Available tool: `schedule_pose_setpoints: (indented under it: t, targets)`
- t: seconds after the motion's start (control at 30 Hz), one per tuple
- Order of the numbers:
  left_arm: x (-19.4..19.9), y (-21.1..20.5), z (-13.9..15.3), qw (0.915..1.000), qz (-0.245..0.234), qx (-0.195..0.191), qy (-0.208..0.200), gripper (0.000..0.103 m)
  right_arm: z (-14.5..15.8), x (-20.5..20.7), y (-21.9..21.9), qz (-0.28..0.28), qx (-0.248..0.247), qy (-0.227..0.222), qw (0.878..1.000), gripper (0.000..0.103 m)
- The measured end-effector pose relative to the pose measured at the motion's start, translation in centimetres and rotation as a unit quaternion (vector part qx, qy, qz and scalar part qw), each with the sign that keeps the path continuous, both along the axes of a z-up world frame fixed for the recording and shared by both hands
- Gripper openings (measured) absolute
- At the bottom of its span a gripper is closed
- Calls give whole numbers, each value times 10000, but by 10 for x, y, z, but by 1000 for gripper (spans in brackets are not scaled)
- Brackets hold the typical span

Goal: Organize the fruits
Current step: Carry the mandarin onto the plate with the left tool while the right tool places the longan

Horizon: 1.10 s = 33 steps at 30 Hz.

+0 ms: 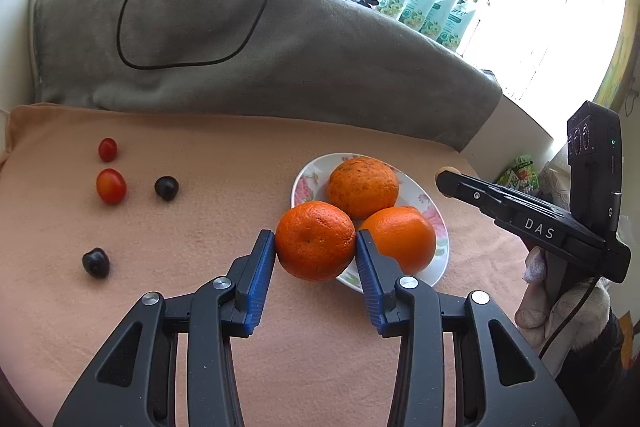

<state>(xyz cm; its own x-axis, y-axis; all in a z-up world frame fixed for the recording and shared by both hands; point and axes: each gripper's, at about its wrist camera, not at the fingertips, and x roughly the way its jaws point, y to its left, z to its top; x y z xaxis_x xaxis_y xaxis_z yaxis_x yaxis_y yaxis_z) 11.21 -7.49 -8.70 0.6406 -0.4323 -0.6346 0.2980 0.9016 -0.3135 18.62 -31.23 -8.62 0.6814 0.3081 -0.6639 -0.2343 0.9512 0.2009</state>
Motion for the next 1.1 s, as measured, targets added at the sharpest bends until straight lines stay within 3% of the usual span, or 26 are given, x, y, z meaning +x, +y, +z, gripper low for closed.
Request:
schedule_pose_setpoints:
  t: [1.1]
  targets:
    - [20, -36, -8, 9991, -380, 52, 175, 40, -21, 27, -23, -203, 252, 390, 9987, 27]
